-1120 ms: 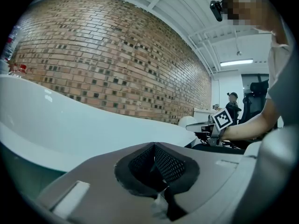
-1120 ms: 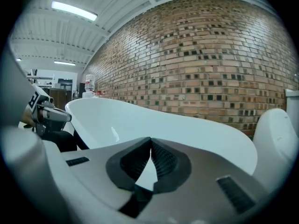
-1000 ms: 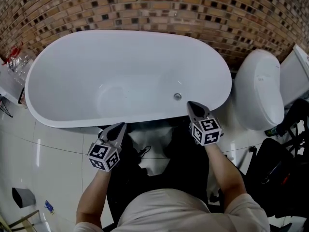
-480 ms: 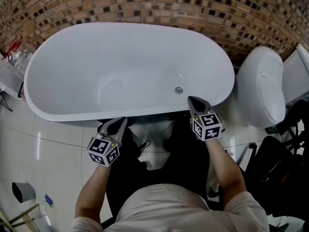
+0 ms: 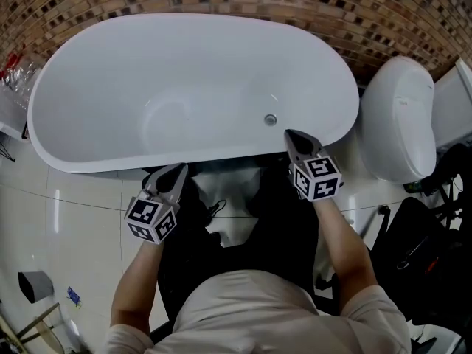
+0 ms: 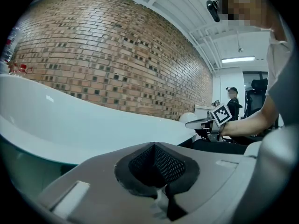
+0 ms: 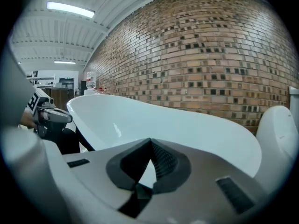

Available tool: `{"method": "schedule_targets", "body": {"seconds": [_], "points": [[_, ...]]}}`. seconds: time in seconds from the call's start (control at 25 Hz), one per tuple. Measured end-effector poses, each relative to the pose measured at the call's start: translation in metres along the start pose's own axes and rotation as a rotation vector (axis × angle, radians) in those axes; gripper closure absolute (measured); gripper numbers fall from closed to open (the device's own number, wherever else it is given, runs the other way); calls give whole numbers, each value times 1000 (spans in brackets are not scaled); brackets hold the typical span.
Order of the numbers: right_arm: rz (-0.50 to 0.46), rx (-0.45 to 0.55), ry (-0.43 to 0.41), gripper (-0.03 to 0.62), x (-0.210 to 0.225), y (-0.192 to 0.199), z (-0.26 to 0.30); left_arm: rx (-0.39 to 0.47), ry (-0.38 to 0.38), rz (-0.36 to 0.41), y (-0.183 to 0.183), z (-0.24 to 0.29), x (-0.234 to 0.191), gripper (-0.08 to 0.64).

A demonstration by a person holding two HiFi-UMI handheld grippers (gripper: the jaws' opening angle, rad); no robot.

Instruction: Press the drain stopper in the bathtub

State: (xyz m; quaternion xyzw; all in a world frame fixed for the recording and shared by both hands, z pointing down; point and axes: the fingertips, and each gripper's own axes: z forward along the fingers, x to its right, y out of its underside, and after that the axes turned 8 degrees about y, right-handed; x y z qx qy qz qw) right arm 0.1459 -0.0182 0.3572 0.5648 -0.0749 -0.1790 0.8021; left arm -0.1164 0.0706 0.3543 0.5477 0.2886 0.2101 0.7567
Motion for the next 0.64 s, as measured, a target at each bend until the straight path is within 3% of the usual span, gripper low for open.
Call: {"method": "schedule_targets", "body": {"seconds": [0.64], "points": [[-7,-16,-8,575,-3,5,-2,-13,-2,-13,4,-2,0,552]]}}
